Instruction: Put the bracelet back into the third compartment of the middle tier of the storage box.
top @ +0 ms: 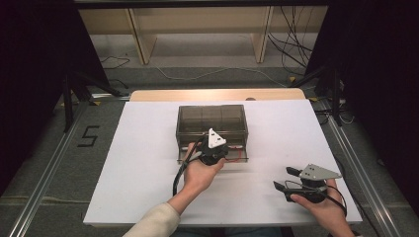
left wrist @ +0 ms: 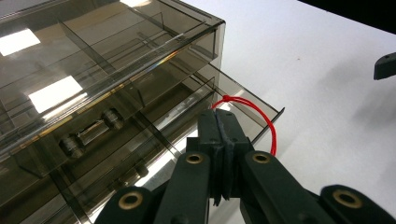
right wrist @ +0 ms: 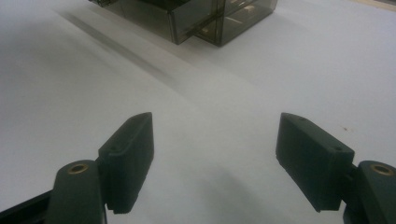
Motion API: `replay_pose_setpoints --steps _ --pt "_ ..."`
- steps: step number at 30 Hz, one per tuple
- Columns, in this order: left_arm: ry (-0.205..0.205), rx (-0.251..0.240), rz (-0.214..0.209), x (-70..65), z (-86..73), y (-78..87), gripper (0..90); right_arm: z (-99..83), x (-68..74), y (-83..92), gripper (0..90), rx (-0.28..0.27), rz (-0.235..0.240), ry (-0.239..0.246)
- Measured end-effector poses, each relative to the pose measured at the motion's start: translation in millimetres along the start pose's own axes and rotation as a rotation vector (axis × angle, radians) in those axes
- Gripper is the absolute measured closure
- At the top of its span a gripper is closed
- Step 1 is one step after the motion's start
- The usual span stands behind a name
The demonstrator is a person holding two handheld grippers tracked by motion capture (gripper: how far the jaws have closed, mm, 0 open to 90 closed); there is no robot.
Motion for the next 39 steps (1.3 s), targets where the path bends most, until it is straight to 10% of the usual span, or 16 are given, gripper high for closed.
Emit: replay_pose_setpoints --steps 39 --pt "0.003 0.001 0.016 2.4 6.1 -15.7 89.7 -0.4 -0.9 -0.5 28.5 0.000 0.000 0.002"
Point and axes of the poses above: each handheld gripper's, and its own axes: y roughly backward along the jaws, z roughly out of its top, x roughly to its left, the point moved 2 cm from there along -y, roughly forward along the jaws, and after that the axes turned 11 degrees about -z, right-handed, at the moved point
